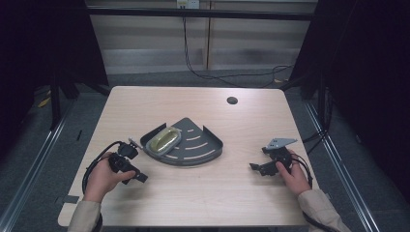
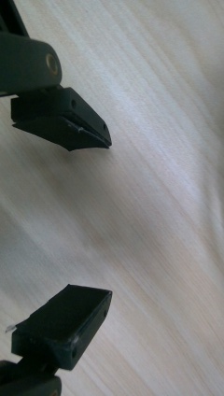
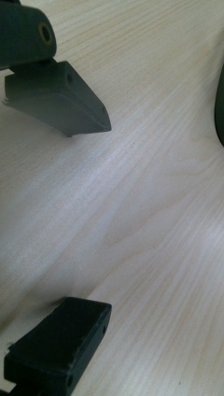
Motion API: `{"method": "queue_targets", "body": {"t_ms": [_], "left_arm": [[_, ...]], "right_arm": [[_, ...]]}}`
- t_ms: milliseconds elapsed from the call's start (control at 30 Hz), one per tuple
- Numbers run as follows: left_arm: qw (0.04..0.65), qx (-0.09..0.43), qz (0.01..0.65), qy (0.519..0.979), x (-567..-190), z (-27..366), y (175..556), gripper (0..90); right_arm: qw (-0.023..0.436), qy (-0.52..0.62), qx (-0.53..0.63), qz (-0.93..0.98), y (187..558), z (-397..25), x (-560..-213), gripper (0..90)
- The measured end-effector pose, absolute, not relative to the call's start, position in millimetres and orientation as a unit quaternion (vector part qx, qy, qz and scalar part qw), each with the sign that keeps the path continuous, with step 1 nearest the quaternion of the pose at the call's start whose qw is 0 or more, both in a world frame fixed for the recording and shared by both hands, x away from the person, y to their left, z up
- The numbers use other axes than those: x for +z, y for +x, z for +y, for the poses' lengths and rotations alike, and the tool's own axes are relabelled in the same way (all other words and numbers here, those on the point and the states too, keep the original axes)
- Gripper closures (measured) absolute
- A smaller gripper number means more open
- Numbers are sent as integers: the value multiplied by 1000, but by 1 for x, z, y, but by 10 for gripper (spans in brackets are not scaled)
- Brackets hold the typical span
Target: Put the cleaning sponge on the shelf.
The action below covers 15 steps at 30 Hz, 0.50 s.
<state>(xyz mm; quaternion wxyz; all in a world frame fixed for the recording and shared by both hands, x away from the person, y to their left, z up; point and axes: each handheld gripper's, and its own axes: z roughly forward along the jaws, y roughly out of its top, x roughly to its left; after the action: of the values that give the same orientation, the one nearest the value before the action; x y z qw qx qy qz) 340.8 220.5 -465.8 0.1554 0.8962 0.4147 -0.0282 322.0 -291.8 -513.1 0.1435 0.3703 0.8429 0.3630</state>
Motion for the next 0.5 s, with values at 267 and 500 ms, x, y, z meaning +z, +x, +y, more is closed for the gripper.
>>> {"method": "queue_targets", "body": {"t_ms": [267,500], "left_arm": [[159,-13,411,898,-472,227,333,215],[165,13,389,906,-474,228,326,198]], "right_arm": [[144,370,363,843,322,-292,-513,108],[143,371,363,843,322,-292,-513,108]]}}
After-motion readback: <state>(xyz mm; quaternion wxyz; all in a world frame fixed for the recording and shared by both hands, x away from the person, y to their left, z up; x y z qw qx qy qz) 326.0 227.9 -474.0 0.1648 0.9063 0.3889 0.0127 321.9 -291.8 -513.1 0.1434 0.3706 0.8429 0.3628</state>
